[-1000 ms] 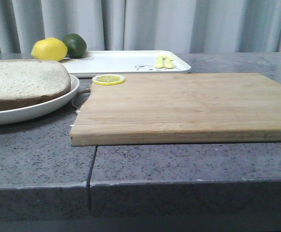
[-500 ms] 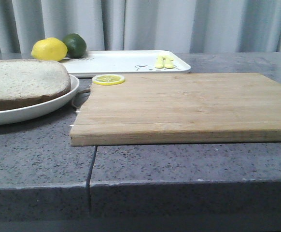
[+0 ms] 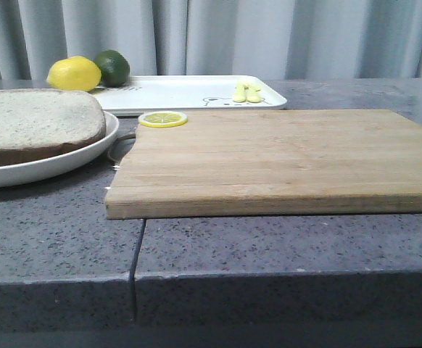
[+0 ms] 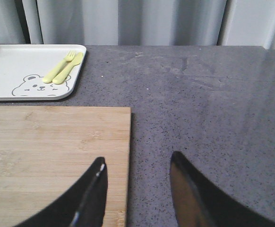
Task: Place bread and move sandwich to tray
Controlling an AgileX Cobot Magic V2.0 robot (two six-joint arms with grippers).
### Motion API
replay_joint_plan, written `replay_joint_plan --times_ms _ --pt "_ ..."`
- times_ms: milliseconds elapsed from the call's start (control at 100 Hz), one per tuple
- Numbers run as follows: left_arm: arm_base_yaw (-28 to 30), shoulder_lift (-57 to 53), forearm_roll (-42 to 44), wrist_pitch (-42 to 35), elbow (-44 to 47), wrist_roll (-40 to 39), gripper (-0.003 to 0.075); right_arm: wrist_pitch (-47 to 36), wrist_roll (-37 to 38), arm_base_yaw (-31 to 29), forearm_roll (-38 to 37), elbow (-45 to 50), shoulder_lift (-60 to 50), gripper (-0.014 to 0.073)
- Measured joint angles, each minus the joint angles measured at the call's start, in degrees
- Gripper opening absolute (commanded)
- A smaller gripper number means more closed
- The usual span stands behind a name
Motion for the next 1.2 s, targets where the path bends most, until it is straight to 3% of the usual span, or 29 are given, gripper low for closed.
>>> replay_joint_plan --times_ms 1200 --pt "0.0 4.38 -1.34 -4.47 0.0 0.0 0.0375 0.0 0.0 0.0 0.0 0.0 0.0 0.0335"
